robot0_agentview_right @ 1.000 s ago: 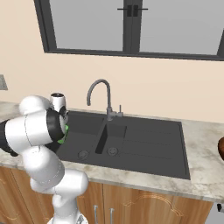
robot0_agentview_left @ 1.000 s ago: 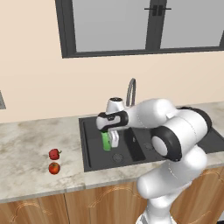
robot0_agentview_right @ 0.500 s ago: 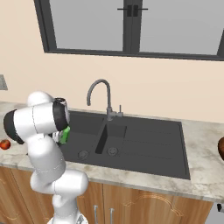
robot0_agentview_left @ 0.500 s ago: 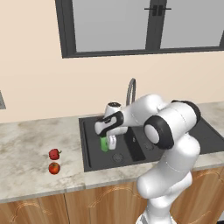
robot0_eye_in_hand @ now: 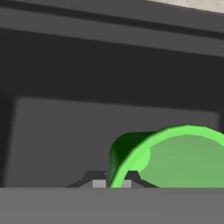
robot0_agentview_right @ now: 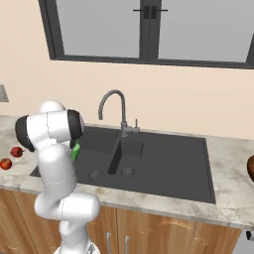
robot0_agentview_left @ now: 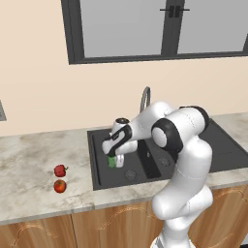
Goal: Remove the bell pepper and apple from the sink. Then move the bowl and cup from the counter to the sink for washing.
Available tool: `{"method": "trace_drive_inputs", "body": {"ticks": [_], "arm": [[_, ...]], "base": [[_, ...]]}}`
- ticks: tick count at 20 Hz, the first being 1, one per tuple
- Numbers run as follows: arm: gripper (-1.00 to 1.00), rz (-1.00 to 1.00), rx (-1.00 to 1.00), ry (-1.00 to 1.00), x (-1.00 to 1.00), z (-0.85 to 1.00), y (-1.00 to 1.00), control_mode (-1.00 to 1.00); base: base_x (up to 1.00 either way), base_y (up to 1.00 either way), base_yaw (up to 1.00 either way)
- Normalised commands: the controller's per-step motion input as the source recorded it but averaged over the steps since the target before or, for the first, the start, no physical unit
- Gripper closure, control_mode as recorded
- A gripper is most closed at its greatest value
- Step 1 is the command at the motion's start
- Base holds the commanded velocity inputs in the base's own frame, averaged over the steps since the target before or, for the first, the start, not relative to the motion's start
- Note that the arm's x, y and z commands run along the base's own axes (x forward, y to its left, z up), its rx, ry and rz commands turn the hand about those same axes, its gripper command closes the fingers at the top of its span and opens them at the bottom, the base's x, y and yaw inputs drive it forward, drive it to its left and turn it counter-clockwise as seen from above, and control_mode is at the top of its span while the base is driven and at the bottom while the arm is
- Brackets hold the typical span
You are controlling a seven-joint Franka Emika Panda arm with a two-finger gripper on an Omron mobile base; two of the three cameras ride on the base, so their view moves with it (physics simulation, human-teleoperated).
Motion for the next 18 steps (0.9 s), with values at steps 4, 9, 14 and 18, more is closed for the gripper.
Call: {"method": "trace_drive_inputs", "body": {"ticks": [4,9,14,18], "arm": [[1.00,0.00,0.00,-0.02,0.34,-0.26,0.22,-1.00],[1.00,0.00,0.00,0.00,0.38,-0.21,0.16,-1.00],[1.00,0.00,0.00,0.00,0.42,-0.23,0.13,-1.00],[1.00,0.00,0.00,0.00,0.42,-0.27,0.15,-1.00]], "base": [[0.00,0.00,0.00],[0.00,0.00,0.00],[0.00,0.00,0.00],[0.00,0.00,0.00]]}}
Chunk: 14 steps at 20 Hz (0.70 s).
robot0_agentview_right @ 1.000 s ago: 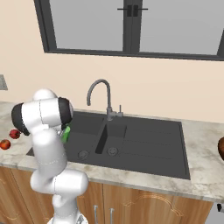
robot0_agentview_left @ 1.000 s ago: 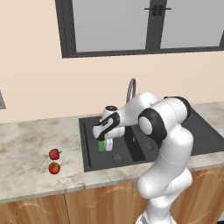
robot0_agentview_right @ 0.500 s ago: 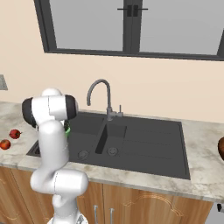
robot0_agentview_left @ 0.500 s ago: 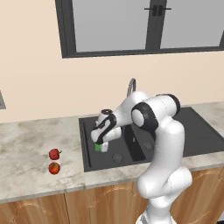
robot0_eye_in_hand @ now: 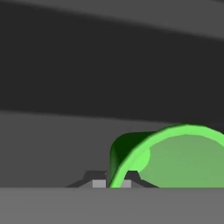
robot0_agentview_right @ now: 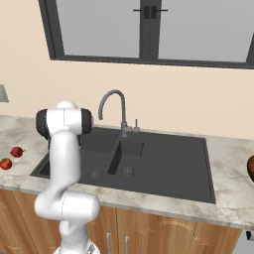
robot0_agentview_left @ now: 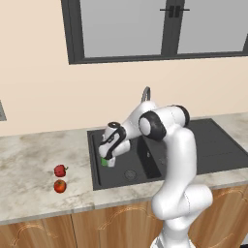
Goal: Remove the bell pepper and apple from the sink. Then move the bowl and cup from the counter to the sink for washing.
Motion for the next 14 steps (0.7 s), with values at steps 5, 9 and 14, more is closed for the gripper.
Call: {"method": "trace_drive_inputs", "body": {"ticks": [5,9,14], "arm": [[1.00,0.00,0.00,0.00,0.45,-0.28,0.15,-1.00],[1.00,0.00,0.00,0.00,0.44,-0.28,0.14,-1.00],[1.00,0.00,0.00,0.00,0.44,-0.25,0.11,-1.00]], "base": [[0.00,0.00,0.00],[0.00,0.00,0.00],[0.00,0.00,0.00]]}}
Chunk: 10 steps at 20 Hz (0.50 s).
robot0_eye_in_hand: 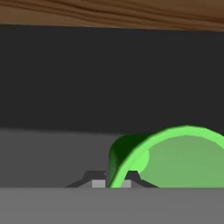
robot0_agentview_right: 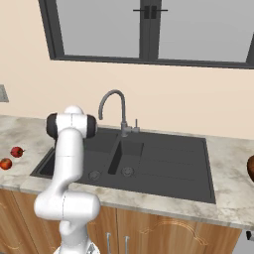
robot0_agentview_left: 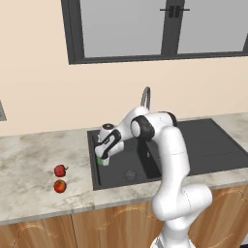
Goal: Remove the bell pepper and apple from the sink. Then move the bowl and cup from the counter to the sink for washing.
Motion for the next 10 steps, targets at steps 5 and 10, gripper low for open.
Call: {"method": "trace_drive_inputs", "body": {"ticks": [5,10], "arm": [[1.00,0.00,0.00,0.00,0.34,-0.30,0.09,-1.00],[1.00,0.00,0.00,0.00,0.28,-0.30,0.07,-1.00]], "base": [[0.00,0.00,0.00],[0.00,0.00,0.00]]}}
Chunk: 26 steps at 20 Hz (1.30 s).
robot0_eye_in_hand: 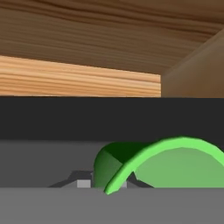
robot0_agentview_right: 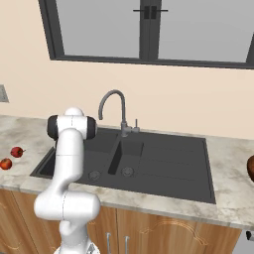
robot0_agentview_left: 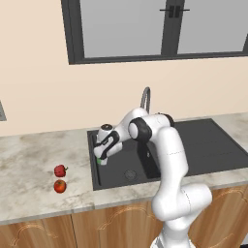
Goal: Remove the bell pepper and apple from the sink. Then move the bowl and cup from the counter to the sink for washing.
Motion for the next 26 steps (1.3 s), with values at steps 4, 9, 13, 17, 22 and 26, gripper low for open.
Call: {"method": "trace_drive_inputs", "body": {"ticks": [4,9,13,17,22,26], "arm": [[1.00,0.00,0.00,-0.01,0.12,-0.33,0.06,-1.00],[-1.00,0.00,0.00,0.00,0.25,-0.25,0.10,-1.00],[-1.00,0.00,0.00,0.00,0.19,-0.08,0.07,-1.00],[-1.00,0.00,0.00,0.00,0.03,0.15,0.06,-1.00],[-1.00,-0.01,-0.01,0.00,0.00,0.31,0.01,-1.00],[-1.00,-0.11,-0.02,0.00,-0.06,0.37,0.00,-1.00]], "base": [[0.00,0.00,0.00],[0.00,0.00,0.00],[0.00,0.00,0.00],[0.00,0.00,0.00],[0.00,0.00,0.00],[0.00,0.00,0.00]]}}
